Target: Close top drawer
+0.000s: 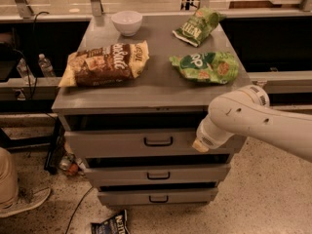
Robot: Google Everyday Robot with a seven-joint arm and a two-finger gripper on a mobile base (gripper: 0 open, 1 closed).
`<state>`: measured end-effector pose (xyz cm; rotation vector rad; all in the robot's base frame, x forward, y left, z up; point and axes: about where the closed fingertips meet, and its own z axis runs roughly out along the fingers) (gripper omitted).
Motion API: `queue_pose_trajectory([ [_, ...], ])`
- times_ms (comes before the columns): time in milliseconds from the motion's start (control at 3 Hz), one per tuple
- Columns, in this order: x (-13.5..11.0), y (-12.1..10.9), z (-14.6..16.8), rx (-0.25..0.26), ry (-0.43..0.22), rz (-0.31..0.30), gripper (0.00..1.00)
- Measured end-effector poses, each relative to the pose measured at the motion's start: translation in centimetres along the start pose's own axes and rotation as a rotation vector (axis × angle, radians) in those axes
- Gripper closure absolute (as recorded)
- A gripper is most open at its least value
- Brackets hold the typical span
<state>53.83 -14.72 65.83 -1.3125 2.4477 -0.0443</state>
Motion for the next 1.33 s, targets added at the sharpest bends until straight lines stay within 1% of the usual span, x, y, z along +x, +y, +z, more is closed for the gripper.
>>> queue_pose_trajectory([
  [333, 0.0, 0.1, 0.0, 0.002, -0.001, 0.001, 1.00],
  [667, 3.3, 1.4, -0.6, -0.012, 0.033, 0.047, 1.00],
  [1000, 8.3, 3.2, -2.1, -0.021, 0.066, 0.130, 1.00],
  [1333, 12.9, 4.1, -3.5, -0.022, 0.080, 0.227, 1.00],
])
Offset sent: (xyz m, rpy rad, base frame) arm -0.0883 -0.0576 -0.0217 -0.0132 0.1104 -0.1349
